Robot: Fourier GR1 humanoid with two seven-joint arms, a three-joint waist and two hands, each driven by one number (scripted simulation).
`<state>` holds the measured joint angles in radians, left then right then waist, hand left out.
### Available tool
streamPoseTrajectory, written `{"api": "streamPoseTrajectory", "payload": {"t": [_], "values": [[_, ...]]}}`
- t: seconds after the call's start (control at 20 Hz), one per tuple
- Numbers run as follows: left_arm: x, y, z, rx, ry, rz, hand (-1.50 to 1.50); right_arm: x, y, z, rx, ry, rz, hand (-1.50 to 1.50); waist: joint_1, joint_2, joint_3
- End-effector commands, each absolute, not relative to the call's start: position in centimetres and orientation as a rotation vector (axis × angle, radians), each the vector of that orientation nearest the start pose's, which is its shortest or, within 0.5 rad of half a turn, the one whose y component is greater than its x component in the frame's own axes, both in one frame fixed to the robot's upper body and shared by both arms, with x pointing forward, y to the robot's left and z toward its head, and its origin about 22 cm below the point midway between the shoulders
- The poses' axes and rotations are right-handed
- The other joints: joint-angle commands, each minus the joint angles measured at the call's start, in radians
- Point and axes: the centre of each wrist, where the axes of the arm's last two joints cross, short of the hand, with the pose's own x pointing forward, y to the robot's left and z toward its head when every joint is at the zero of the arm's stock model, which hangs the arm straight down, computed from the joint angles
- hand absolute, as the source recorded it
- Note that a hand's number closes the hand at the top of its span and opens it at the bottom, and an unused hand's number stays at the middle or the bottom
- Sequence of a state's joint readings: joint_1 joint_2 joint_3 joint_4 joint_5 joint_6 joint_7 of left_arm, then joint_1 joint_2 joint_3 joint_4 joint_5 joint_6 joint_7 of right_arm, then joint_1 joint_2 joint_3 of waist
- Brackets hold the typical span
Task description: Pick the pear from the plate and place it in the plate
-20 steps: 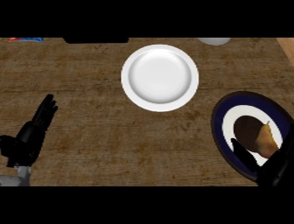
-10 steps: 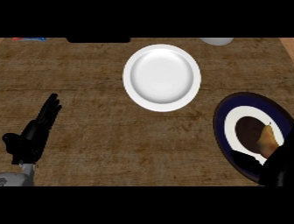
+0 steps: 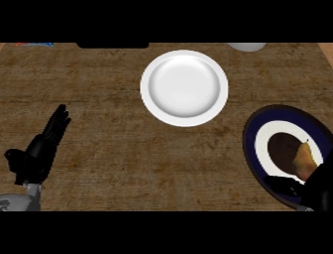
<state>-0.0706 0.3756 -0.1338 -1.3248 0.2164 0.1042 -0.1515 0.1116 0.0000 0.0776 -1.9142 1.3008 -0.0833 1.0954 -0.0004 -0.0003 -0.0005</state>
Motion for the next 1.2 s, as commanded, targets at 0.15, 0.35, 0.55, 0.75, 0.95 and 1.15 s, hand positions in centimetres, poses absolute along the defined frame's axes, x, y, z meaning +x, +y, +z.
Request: {"api": "streamPoseTrajectory", "payload": {"t": [0.15,0.35,0.55,0.75,0.95,1.15], "values": [[25.6,30.1,-0.9,0.159,-1.519,-0.143,0.00,21.9,-23.9,5.4,-1.275,-0.560,0.084,-1.50,0.001,0.000,0.001],[24.4,29.3,-1.8,0.161,-1.511,-0.139,0.00,21.6,-24.8,4.5,-1.306,-0.508,0.091,-1.50,0.002,-0.001,0.001],[25.2,29.2,-2.2,0.142,-1.504,-0.138,0.00,23.1,-27.2,2.9,-1.317,-0.470,0.089,-1.50,0.001,0.001,0.001],[25.3,29.7,-1.8,0.161,-1.523,-0.140,0.00,23.0,-24.6,3.8,-1.274,-0.503,0.123,-1.50,0.000,0.000,0.000],[24.4,30.8,-2.9,0.161,-1.513,-0.139,0.00,24.2,-27.6,0.7,-1.230,-0.546,0.210,1.50,0.002,0.000,0.001],[24.7,28.4,-2.7,0.144,-1.522,-0.146,0.00,24.1,-26.1,-0.3,-1.227,-0.597,0.185,1.50,0.002,0.000,0.001]]}}
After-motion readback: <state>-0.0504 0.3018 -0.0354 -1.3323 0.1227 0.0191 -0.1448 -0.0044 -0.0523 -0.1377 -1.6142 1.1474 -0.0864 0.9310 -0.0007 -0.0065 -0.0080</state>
